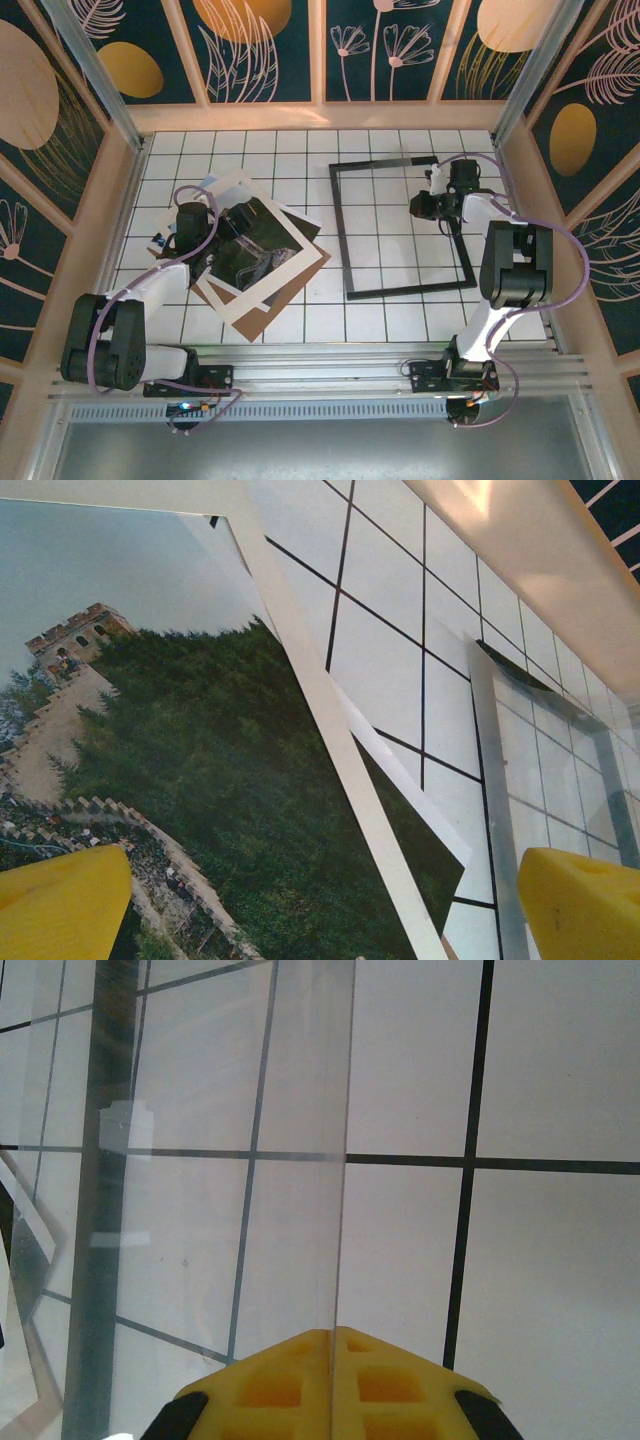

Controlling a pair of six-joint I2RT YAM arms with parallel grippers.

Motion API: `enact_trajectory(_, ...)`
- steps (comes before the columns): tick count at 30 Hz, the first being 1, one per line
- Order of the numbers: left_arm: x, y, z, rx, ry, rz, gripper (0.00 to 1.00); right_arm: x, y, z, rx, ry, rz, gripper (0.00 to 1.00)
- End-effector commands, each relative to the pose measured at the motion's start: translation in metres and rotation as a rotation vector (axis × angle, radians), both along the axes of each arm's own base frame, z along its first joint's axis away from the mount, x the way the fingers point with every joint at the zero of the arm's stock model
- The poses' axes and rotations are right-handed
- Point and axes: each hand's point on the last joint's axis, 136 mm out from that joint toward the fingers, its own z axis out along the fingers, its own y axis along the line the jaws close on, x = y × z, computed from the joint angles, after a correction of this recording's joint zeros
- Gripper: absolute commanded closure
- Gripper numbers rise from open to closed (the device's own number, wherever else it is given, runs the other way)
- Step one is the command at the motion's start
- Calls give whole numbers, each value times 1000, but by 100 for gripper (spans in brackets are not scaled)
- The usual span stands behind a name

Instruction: Put the photo into the frame

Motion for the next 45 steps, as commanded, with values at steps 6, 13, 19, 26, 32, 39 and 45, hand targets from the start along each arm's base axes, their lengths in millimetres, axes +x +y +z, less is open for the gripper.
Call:
enact_trajectory(6, 8, -6, 10, 1, -41, -24, 1, 8, -8, 9, -31, -45, -9, 100)
enact_trajectory(13, 10, -7, 9, 1, -38, -27, 2, 11, -16, 0, -63, -22, -35, 100)
enact_trajectory(19, 10, -8, 7, 1, -36, -31, 2, 13, -18, -4, -72, -13, -41, 100)
enact_trajectory(26, 10, -8, 8, 1, -39, -31, 1, 16, -23, -9, -98, 5, -53, 100)
enact_trajectory(32, 10, -8, 8, 0, -39, -30, 1, 15, -27, -12, -111, 14, -68, 100)
enact_trajectory(39, 10, -7, 8, 1, -37, -29, 1, 10, -25, -9, -90, 19, -64, 100)
enact_trajectory(45, 12, -8, 7, -1, -33, -33, 2, 5, -19, -10, -56, 26, -56, 100)
